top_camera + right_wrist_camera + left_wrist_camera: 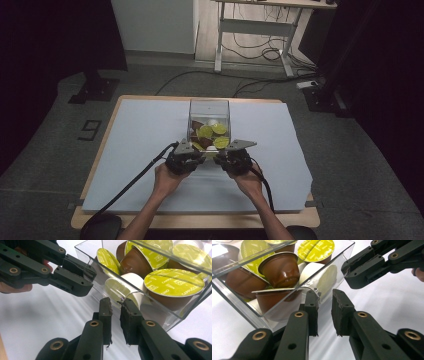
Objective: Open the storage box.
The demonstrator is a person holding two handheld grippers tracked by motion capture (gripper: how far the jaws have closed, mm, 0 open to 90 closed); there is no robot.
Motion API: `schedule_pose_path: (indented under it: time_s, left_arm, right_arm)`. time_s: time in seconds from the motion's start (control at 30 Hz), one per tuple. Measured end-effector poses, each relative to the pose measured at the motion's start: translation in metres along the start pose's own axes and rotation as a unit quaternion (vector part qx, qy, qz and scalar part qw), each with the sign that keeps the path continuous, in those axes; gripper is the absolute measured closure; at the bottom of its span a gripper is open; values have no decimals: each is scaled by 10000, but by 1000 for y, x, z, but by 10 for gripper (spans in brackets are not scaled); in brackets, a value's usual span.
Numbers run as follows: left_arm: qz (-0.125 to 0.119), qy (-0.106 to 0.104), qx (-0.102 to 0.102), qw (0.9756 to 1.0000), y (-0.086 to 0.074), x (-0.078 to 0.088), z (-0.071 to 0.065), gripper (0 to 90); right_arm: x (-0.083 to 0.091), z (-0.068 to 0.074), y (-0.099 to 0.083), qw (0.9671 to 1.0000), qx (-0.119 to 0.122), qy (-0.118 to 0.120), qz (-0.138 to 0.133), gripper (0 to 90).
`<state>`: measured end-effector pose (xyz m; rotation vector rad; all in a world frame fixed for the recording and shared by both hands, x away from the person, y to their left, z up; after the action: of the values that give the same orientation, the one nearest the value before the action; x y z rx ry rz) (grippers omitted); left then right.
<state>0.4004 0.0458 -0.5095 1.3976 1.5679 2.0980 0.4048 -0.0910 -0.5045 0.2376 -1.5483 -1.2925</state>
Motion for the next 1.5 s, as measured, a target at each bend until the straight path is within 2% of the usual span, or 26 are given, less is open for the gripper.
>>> schedule_pose_path:
  time_s: [1.1,1.4,1.5]
  left_arm:
    - [-77,-170,-84,9998,-17,19,-32,737]
    - [-67,-303,-108,9995,-20,24,-42,735]
    - [-64,-281,-144,9995,-22,24,-45,735]
  right_arm:
    - [18,31,-20,9999,116,59,52,783]
    - [24,41,-24,9998,127,149,100,774]
    - [25,44,-27,9995,216,133,164,765]
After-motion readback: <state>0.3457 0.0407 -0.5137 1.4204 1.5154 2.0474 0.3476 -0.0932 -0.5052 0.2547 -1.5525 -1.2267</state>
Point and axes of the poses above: each handheld gripper's, and its own axes: x roughly backward along the jaws, y roughly out of its top, z roughly to its left, the point moved 7 cm from there along -x, roughly forward along the jaws, and after that the axes turned 6 degrees about y, right-handed, at the moved point
